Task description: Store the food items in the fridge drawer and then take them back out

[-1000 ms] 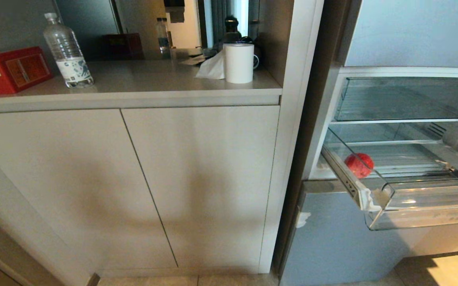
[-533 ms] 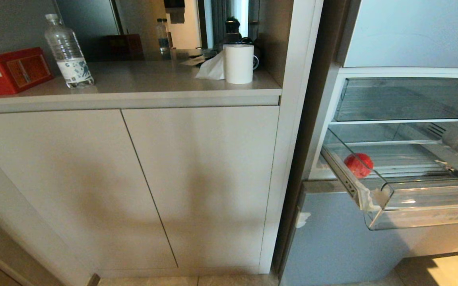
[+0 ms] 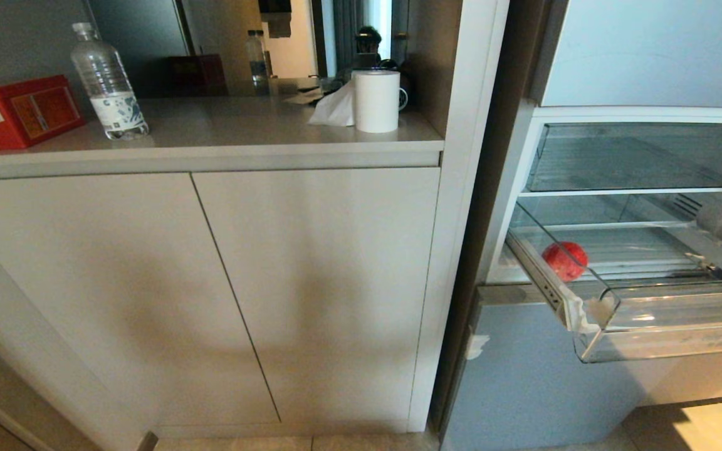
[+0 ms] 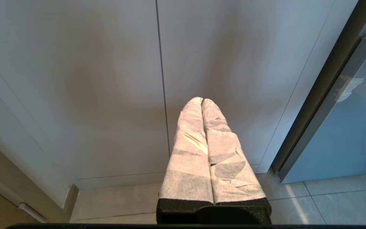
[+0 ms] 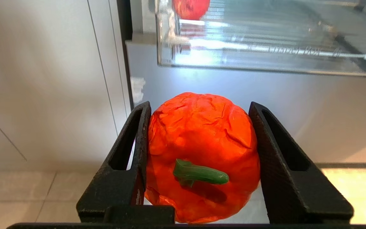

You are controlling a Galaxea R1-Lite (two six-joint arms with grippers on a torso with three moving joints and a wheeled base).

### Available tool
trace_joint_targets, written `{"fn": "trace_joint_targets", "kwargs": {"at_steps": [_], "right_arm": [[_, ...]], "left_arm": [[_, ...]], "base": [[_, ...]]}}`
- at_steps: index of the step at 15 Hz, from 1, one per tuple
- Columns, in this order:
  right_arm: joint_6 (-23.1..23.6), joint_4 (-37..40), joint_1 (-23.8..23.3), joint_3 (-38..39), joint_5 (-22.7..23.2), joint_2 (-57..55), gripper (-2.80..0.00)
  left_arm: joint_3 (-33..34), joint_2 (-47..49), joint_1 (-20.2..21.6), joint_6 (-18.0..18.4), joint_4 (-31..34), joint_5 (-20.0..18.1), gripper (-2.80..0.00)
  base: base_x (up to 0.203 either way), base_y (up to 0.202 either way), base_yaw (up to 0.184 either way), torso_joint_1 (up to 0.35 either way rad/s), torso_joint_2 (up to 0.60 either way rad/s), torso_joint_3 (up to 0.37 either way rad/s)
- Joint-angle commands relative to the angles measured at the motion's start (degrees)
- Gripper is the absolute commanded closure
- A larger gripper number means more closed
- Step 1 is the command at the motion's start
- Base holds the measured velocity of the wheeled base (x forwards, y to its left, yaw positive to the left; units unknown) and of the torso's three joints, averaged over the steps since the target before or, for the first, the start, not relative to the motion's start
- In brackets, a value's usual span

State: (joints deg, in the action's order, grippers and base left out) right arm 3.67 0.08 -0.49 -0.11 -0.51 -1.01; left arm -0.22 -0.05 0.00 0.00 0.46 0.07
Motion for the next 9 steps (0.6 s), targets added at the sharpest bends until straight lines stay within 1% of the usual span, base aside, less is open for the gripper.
{"fn": "trace_joint_targets", "kwargs": {"at_steps": [1,6,7,9], "right_arm": [[0.02,0.36,0.05,0.11,-0.02,1.01,0.00],[0.02,0.36,0.05,0.11,-0.02,1.01,0.00],[-0.27,0.36,0.05,0.11,-0.02,1.01,0.00],[-0.59,0.36,0.05,0.11,-0.08,1.01,0.00]], "left_arm": [[0.04,-0.04,0.00,0.00,-0.02,0.01,0.00],[0.04,-0.04,0.00,0.00,-0.02,0.01,0.00],[0.03,-0.04,0.00,0.00,-0.02,0.01,0.00],[0.04,-0.04,0.00,0.00,-0.02,0.01,0.00]], "base": [[0.000,0.000,0.000,0.000,0.00,0.000],[0.000,0.000,0.000,0.000,0.00,0.000],[0.005,0.011,-0.073,0.000,0.00,0.002],[0.002,0.005,-0.149,-0.001,0.01,0.002]]}}
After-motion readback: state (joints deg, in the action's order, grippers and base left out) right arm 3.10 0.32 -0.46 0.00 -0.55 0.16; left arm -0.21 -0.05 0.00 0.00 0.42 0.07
